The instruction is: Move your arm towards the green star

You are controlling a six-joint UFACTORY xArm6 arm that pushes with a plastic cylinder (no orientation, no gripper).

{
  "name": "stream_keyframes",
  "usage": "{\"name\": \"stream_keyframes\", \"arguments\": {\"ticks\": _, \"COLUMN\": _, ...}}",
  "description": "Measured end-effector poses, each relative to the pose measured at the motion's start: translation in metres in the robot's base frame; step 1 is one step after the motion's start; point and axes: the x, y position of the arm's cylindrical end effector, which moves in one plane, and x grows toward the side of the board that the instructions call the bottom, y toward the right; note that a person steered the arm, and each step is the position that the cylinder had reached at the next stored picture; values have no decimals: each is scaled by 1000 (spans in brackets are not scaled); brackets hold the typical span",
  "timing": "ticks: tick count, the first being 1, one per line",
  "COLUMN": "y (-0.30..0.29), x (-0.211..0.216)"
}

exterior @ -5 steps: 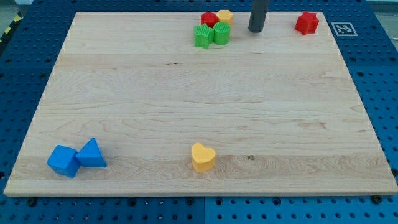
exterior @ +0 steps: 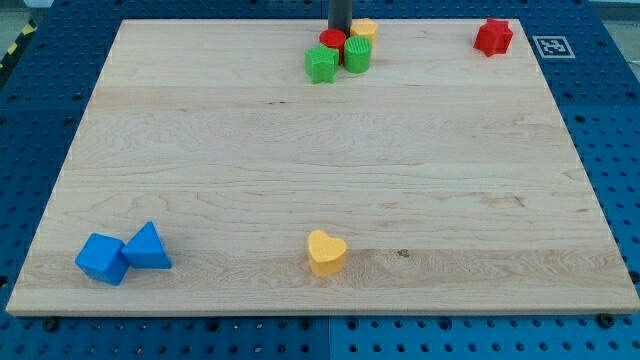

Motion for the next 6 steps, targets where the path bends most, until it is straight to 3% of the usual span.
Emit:
{"name": "stream_keyframes", "arguments": {"ticks": 2, "y": -75, "x": -30}}
{"name": "stream_keyframes", "arguments": {"ticks": 3, "y": -107, "x": -9}}
{"name": "stream_keyframes", "arguments": {"ticks": 6, "y": -45, "x": 29}}
